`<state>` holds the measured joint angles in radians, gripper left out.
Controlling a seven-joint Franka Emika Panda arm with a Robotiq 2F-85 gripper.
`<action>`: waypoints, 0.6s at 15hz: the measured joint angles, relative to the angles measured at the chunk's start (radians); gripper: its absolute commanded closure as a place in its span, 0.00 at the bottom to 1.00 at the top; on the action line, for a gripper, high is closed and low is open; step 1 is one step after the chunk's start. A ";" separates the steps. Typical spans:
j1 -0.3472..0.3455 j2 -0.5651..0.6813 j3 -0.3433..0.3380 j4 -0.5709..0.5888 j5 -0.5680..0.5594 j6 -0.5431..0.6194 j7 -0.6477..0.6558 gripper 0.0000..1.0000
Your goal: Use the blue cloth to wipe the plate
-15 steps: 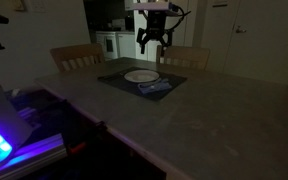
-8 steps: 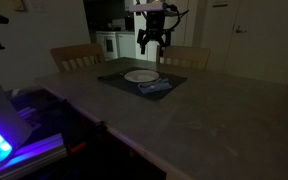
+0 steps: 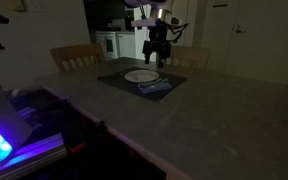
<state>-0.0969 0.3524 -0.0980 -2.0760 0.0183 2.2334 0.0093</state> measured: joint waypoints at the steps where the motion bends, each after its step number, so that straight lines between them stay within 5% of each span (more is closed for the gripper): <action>1: -0.008 0.016 -0.001 -0.004 0.022 0.034 0.003 0.00; 9: -0.008 0.098 -0.003 -0.033 0.035 0.223 0.103 0.00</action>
<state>-0.1049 0.4508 -0.1009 -2.1085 0.0531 2.4566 0.1126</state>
